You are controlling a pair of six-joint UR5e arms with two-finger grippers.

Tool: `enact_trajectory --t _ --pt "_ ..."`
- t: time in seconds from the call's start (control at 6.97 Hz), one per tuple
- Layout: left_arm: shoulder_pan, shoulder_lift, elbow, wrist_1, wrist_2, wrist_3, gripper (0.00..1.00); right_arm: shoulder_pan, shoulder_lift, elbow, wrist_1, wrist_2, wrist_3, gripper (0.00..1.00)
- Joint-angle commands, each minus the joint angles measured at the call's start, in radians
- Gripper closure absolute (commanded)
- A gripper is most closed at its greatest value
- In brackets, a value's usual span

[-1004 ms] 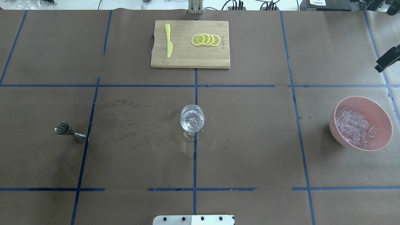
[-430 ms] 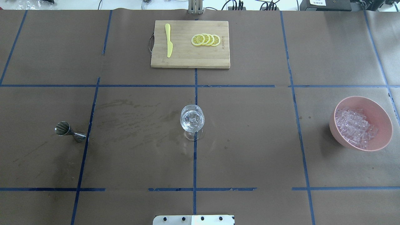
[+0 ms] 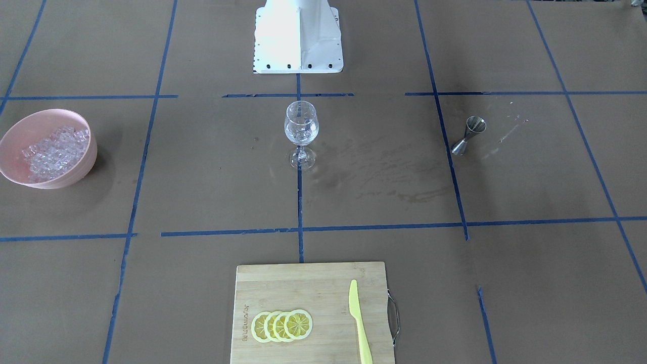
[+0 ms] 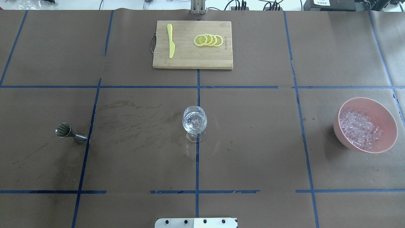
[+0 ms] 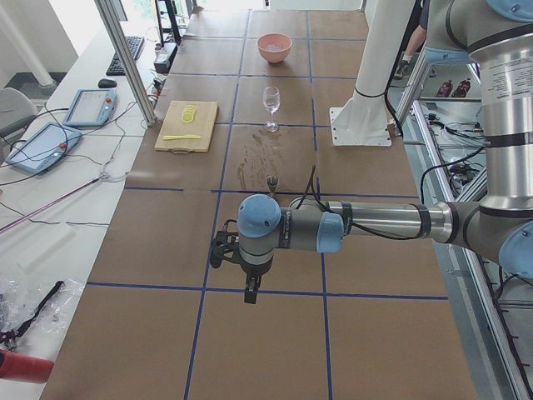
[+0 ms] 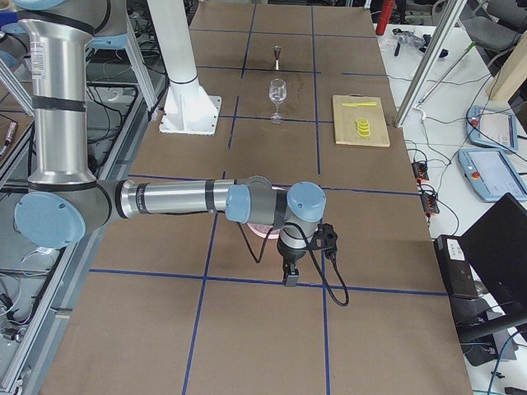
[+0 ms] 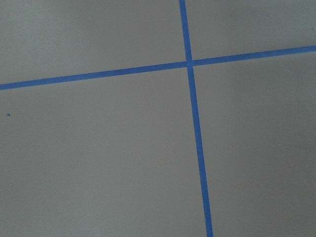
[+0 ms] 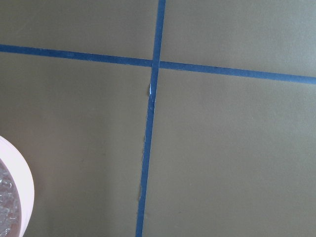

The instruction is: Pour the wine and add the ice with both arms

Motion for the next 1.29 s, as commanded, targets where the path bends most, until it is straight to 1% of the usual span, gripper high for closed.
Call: enact_trajectory --t 0.0,1.15 --pt "0.0 0.001 -0.001 0.0 -0.001 0.001 0.0 0.007 -0.015 0.009 0.021 0.005 0.019 0.0" --pt "0.002 0.0 -0.006 -0.011 -0.001 0.001 0.0 0.007 -0.005 0.008 0.021 0.028 0.027 0.0"
